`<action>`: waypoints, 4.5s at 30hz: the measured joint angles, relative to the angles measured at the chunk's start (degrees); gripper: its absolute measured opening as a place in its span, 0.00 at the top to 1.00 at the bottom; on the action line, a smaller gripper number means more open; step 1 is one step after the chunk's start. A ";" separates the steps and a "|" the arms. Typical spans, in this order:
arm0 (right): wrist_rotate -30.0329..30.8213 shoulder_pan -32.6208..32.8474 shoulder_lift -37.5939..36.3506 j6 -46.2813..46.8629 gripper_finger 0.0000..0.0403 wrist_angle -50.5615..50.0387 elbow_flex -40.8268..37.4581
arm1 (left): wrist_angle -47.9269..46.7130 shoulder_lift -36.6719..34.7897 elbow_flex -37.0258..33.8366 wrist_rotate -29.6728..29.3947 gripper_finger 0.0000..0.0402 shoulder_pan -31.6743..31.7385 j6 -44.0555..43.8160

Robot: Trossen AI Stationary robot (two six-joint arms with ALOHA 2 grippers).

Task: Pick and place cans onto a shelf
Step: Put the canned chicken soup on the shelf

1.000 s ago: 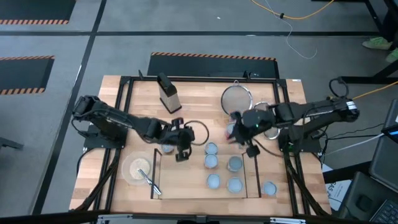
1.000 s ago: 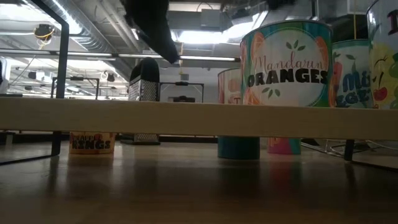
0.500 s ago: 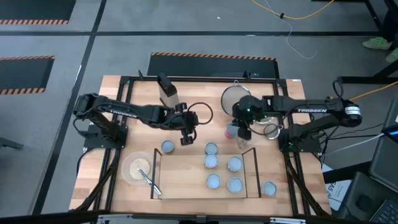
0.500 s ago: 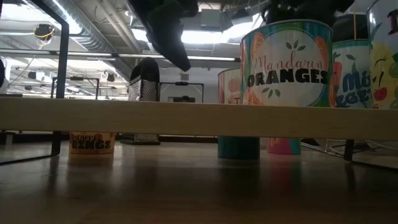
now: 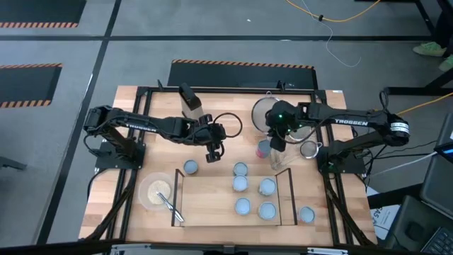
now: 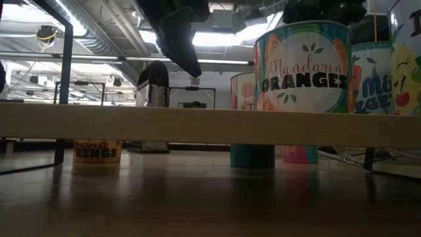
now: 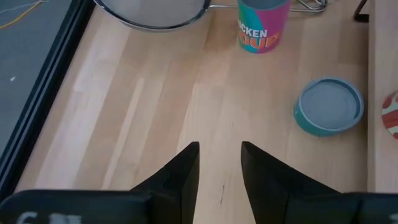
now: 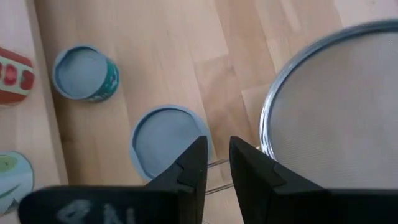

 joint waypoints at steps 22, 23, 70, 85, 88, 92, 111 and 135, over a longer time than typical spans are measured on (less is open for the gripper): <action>-1.66 0.02 11.28 -1.56 0.82 -0.07 0.00 | -0.07 0.00 0.00 0.00 0.72 0.00 0.00; -1.66 0.02 11.53 -1.74 0.82 0.03 0.00 | -0.07 0.00 -0.02 -0.02 0.72 0.00 0.00; -5.20 2.65 41.99 -50.90 0.98 -10.30 39.15 | -0.65 0.02 -0.02 9.07 0.72 -0.02 7.58; -5.05 2.99 42.59 -50.93 0.87 -9.58 39.19 | -1.11 0.02 0.00 9.08 0.72 -0.28 7.58; -5.05 2.99 42.59 -50.91 0.84 -9.50 39.19 | -1.09 0.02 -0.02 9.07 0.72 -0.28 7.58; -5.05 2.99 42.59 -50.92 0.80 -9.26 39.19 | -1.09 0.02 -0.01 9.07 0.72 -0.28 7.56; -6.58 4.35 33.61 -38.78 0.79 -37.28 52.59 | 1.80 0.07 -0.02 9.58 0.72 -0.28 11.68; -6.05 5.67 -8.76 -19.97 0.79 -1.76 5.43 | 21.93 9.14 -0.04 27.07 0.72 7.12 29.48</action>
